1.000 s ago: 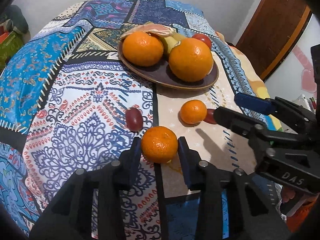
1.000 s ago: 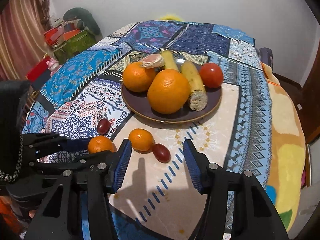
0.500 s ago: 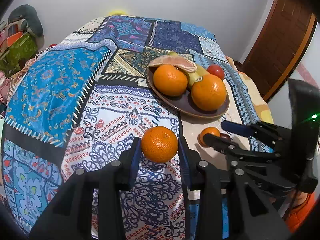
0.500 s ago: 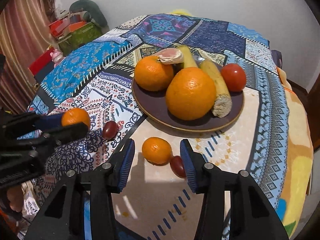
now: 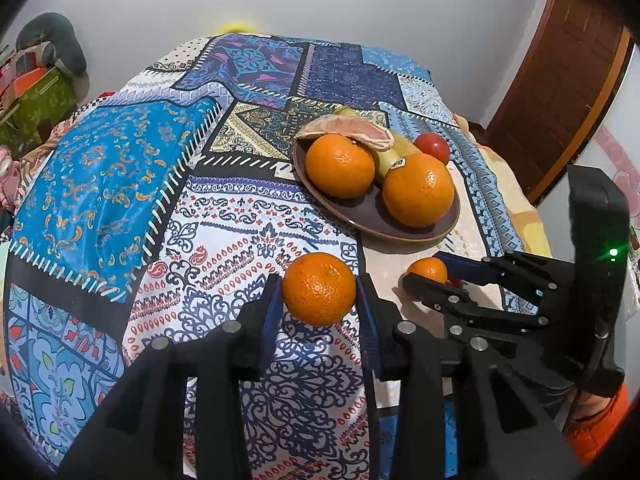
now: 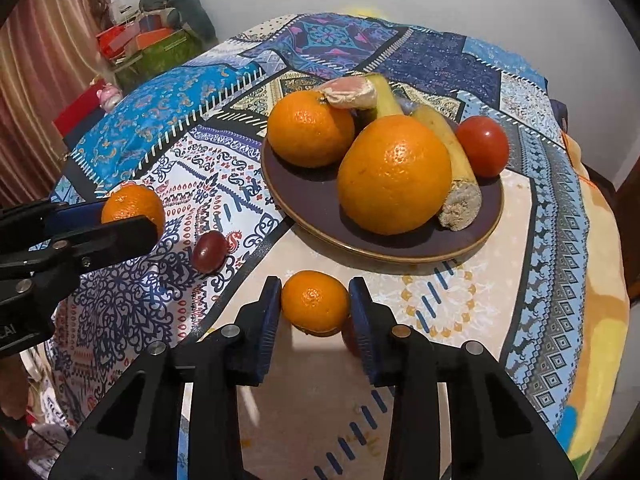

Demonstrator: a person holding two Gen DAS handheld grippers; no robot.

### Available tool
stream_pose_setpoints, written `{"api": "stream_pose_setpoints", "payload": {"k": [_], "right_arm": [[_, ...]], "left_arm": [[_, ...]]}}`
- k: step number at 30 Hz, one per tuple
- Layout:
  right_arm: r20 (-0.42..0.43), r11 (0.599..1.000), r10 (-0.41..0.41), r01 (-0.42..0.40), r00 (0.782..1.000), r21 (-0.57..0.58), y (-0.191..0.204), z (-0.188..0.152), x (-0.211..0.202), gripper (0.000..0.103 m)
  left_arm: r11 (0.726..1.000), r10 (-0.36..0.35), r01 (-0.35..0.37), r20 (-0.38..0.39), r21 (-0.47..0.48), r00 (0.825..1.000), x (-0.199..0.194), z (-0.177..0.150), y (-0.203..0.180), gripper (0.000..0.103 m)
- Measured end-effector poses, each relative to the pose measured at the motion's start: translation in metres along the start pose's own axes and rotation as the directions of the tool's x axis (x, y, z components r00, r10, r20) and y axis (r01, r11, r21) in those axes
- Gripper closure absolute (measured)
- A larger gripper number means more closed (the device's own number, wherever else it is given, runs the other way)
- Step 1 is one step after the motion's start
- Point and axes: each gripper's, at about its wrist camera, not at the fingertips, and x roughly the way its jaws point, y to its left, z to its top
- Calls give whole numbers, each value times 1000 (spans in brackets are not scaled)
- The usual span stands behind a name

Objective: Organize fruits
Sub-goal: 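Carry the mandarin with the left gripper while the right gripper carries its mandarin to the plate, then lower the mandarin onto the plate and open the left gripper while the right gripper releases its mandarin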

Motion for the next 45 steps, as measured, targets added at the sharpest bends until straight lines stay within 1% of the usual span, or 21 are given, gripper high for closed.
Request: {"api": "stream_pose_setpoints", "payload": {"k": [4, 11, 15, 19, 25, 34, 38, 45], "right_arm": [[37, 1000, -1, 0, 999, 17, -6, 2, -14, 71], [114, 998, -37, 30, 993, 58, -28, 8, -42, 71], [145, 995, -64, 52, 987, 86, -45, 11, -52, 71], [158, 991, -85, 67, 984, 115, -60, 14, -55, 71], [168, 987, -98, 74, 981, 145, -76, 19, -51, 71], [161, 981, -107, 78, 981, 175, -98, 35, -28, 71], [149, 978, -118, 89, 982, 186, -104, 40, -15, 71], [135, 979, -122, 97, 983, 181, -103, 44, 1, 71]], "left_arm": [[1000, -4, 4, 16, 6, 1000, -4, 6, -4, 66], [999, -20, 18, 50, 30, 999, -7, 25, -21, 66], [999, -29, 27, 51, 47, 998, 3, 35, -32, 66], [998, -29, 27, 39, 57, 999, 17, 42, -39, 66], [998, -22, 21, 6, 62, 1000, 41, 49, -42, 66], [997, -25, 27, -28, 66, 999, 71, 53, -44, 66], [997, -10, 12, -18, 74, 1000, 74, 54, -45, 66], [998, -13, 15, -21, 61, 1000, 78, 55, -41, 66]]}}
